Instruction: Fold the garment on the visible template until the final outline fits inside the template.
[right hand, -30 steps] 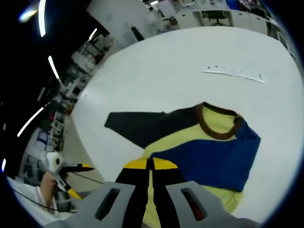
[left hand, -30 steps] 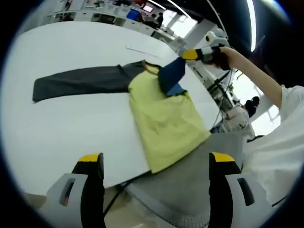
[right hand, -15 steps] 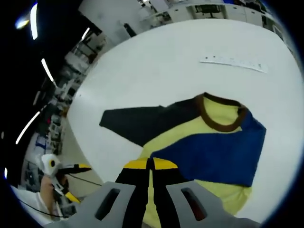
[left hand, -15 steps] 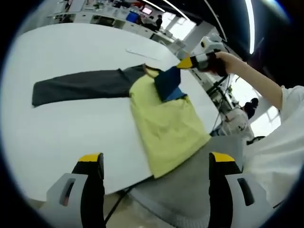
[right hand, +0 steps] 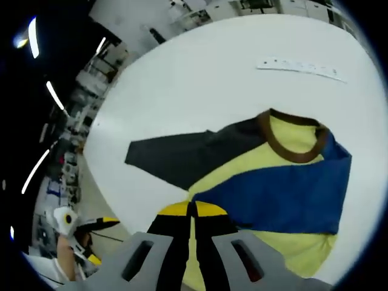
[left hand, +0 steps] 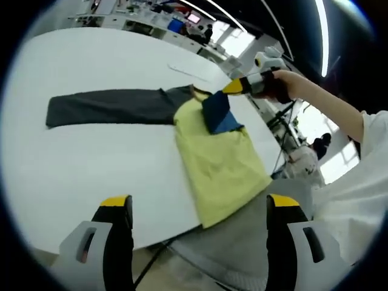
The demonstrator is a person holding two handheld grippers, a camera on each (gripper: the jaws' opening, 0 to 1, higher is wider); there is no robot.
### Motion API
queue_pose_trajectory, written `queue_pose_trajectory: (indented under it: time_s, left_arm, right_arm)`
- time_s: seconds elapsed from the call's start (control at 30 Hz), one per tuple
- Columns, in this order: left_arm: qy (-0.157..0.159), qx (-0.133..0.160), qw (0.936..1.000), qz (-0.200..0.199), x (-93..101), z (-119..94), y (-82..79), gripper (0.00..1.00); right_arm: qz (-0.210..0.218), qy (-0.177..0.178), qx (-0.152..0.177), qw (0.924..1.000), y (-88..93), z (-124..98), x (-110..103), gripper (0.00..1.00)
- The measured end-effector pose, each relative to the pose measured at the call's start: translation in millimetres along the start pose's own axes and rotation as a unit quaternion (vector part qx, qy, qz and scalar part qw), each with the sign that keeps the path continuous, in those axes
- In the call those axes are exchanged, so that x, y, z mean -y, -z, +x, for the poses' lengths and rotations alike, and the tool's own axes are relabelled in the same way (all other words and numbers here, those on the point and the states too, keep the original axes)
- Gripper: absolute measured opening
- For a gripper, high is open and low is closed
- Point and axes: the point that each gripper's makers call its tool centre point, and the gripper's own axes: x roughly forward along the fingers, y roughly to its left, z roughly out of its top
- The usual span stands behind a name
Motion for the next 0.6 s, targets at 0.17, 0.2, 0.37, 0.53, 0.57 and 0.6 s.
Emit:
queue_pose_trajectory:
  time_s: [0.17, 0.2, 0.37, 0.53, 0.57, 0.6]
  left_arm:
    - [0.003, 0.004, 1.0000, -0.002, 0.1, 2, 0.1, 0.87]
    - [0.004, 0.005, 1.0000, -0.003, 0.6, 2, 0.0, 0.87]
    - [0.005, 0.009, 0.9999, -0.006, -0.7, 3, -0.3, 0.87]
    - [0.006, 0.008, 0.9999, -0.009, -3.2, 4, 2.2, 0.87]
    - [0.006, 0.008, 0.9999, -0.009, -3.3, 4, 2.5, 0.87]
    - [0.006, 0.008, 0.9999, -0.010, -3.7, 4, 3.4, 0.87]
  right_arm:
    - [0.003, 0.006, -0.009, 0.9999, 3.1, 12, 0, 0.03]
    - [0.003, 0.006, -0.010, 0.9999, 3.8, 14, -1, 0.03]
    - [0.008, 0.008, -0.011, 0.9999, 8.1, 21, -7, 0.03]
    - [0.014, 0.011, -0.009, 0.9998, 11.7, 30, -12, 0.03]
    - [0.019, 0.012, -0.006, 0.9997, 11.9, 31, -13, 0.03]
    - [0.022, 0.013, -0.003, 0.9997, 12.4, 33, -13, 0.03]
